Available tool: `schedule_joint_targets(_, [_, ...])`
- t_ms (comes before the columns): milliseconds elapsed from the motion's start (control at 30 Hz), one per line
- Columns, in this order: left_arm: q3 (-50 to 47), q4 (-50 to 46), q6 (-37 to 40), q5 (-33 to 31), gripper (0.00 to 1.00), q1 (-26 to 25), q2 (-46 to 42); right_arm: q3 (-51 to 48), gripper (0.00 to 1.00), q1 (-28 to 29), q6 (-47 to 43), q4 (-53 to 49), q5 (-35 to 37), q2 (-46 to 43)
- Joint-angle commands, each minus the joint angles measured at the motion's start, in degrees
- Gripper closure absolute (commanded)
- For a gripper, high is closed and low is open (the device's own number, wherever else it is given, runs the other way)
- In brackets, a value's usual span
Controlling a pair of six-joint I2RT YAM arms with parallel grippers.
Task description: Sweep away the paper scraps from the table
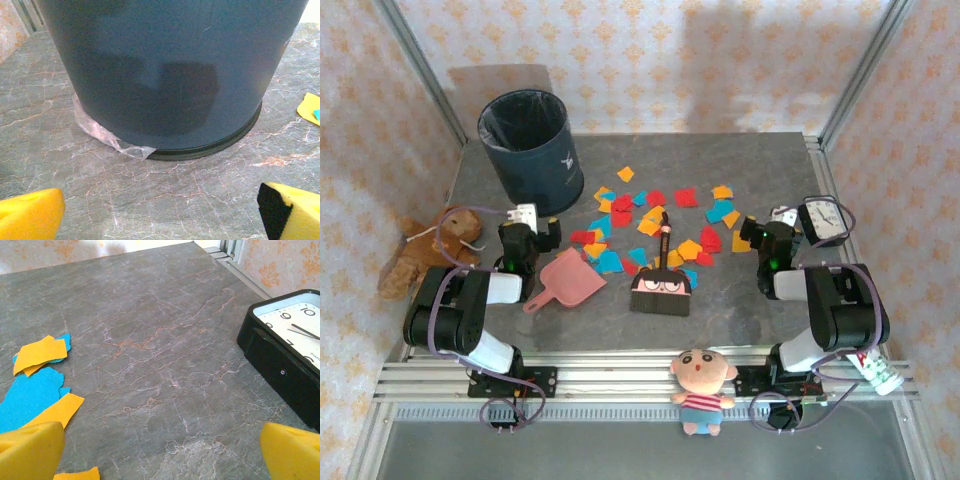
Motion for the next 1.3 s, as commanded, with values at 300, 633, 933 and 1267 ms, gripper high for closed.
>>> schedule_joint_targets(300, [1.1,0.2,1.2,-0.2,0.00,0.4,0.2,1.2,0.01,-0.4,-0.5,-0.1,0.4,0.1])
schedule_joint_targets(633, [1.2,0.1,1.1,-0.2,0.00,0.4,0.2,1.2,0.01,-0.4,-0.5,-0.1,0.4,0.1])
schedule_joint_targets(933, [1.0,0.4,1.1,-0.9,0.00,0.4,0.1,0.9,0.01,-0.4,-0.5,0.3,0.3,0.0])
schedule_joint_targets(1267, [4.4,-19.0,-4.5,-10.5,0.00,0.3,-14.4,6.8,0.01,-0.4,2.9,-19.4,2.6,-9.2])
